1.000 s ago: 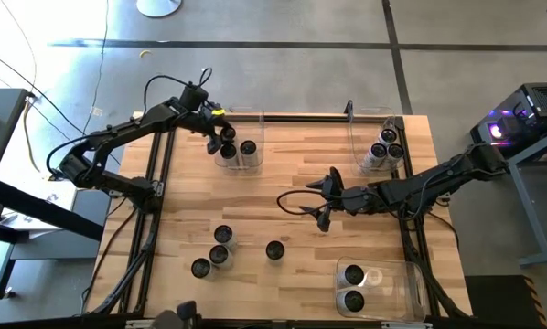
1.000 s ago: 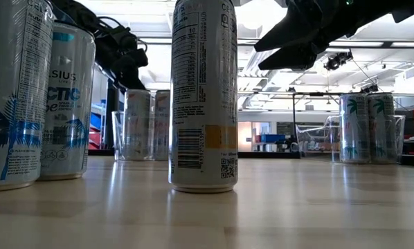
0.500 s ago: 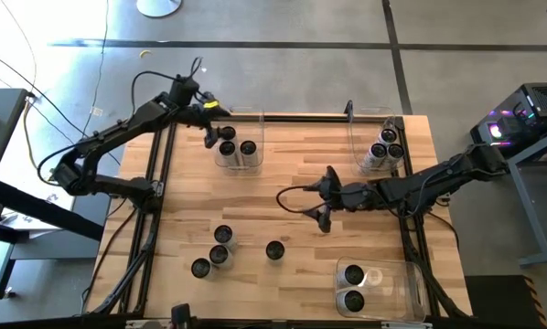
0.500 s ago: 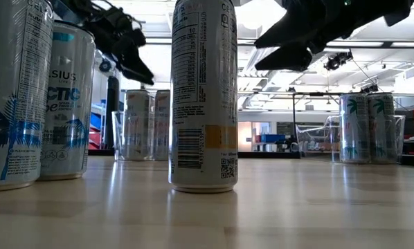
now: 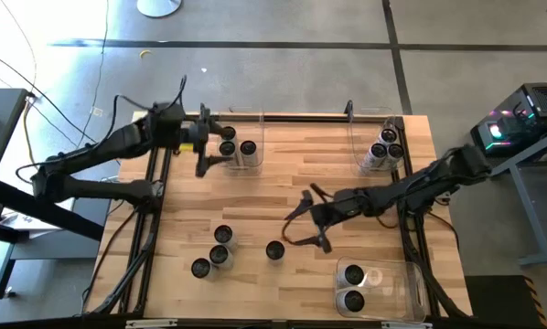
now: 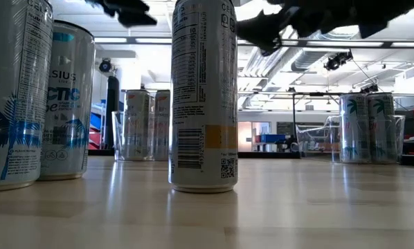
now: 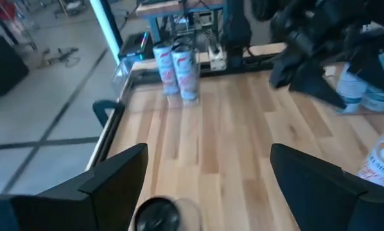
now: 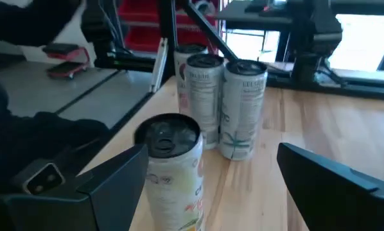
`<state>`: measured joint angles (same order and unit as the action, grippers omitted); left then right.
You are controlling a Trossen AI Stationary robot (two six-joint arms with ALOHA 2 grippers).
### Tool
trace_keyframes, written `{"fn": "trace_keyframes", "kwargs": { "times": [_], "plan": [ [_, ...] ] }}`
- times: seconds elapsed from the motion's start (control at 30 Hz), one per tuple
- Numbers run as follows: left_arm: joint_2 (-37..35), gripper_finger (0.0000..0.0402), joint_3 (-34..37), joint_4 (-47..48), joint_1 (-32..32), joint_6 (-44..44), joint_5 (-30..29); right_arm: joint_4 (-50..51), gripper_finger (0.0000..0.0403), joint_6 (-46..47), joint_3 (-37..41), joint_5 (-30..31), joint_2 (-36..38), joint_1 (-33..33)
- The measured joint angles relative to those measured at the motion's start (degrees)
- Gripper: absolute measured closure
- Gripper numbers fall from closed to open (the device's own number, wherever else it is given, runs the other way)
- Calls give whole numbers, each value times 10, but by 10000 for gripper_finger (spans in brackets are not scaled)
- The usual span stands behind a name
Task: Sort soda cans
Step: Put the white/yellow soda can into the top left transparent bin
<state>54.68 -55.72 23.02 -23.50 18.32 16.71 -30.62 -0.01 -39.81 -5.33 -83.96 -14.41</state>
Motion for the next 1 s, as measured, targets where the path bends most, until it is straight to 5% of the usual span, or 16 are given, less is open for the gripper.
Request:
{"fn": "trace_keyframes", "kwargs": {
  "times": [0.37,0.53,0.77,1.0],
  "plan": [
    [14,78,0,-7,262,-121,-218,262,61,-50,-240,-67,-131,-6],
    [45,78,0,-9,357,-151,-347,307,61,-65,-287,-53,-166,-21],
    [101,78,0,-48,424,-162,-449,314,74,-47,-288,-44,-180,-24],
    [160,78,16,-101,436,-185,-508,316,159,-59,-288,-44,-180,-24]
  ]
}}
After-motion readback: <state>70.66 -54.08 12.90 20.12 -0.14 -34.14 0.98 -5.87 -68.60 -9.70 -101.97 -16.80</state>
